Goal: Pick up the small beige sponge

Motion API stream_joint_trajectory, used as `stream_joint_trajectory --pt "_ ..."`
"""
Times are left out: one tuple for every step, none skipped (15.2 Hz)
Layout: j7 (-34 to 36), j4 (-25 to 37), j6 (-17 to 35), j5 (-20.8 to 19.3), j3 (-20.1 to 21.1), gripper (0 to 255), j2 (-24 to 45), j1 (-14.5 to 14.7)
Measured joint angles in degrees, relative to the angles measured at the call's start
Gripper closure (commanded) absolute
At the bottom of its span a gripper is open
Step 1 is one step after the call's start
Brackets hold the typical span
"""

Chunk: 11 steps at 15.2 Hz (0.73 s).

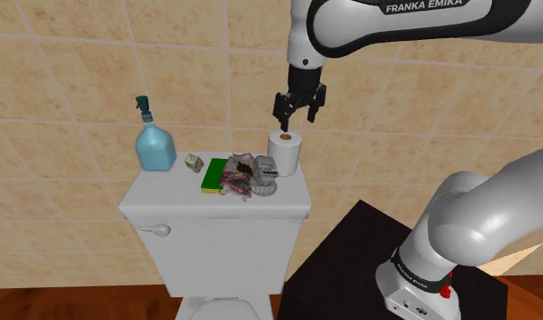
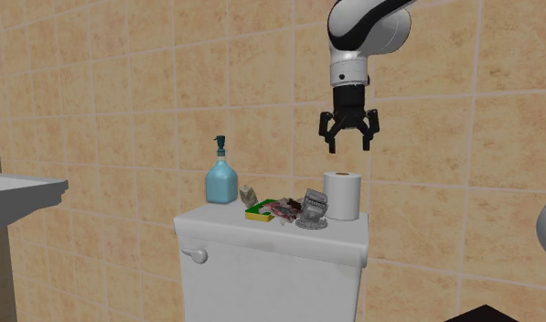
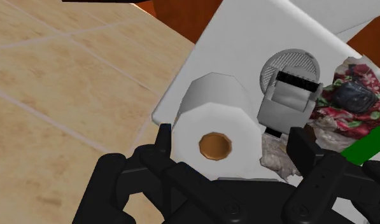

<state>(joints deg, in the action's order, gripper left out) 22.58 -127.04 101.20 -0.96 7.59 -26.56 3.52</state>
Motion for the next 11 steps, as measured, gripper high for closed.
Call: stream_joint_trajectory --pt "1.11 0.96 0.38 -0.18 0.78 0 1.57 0.09" --pt "2.29 2.52 0.73 -0.45 1.61 0 3.68 0.14" --pt "3.75 4.52 0.85 -0.76 2.64 0 6.08 0.28" --pt "5.03 5.31 1.37 -1.06 3.44 0 7.67 0.43" --pt "6.77 7.07 1.35 -1.38 4.61 0 9.75 0.75" --pt "8.19 8.18 1.90 -1.86 5.46 0 11.75 0.92" --pt "9.67 10.37 1.71 -2.44 6.33 0 14.13 1.11" --pt "11.09 12.56 1.87 -3.19 7.11 0 16.84 1.26" --pt "12.32 14.28 1.97 -3.93 7.69 0 19.08 1.42" --pt "13.60 16.17 1.69 -4.64 8.31 0 21.12 1.70" --pt "15.18 18.48 1.50 -5.50 9.05 0 23.68 2.13"
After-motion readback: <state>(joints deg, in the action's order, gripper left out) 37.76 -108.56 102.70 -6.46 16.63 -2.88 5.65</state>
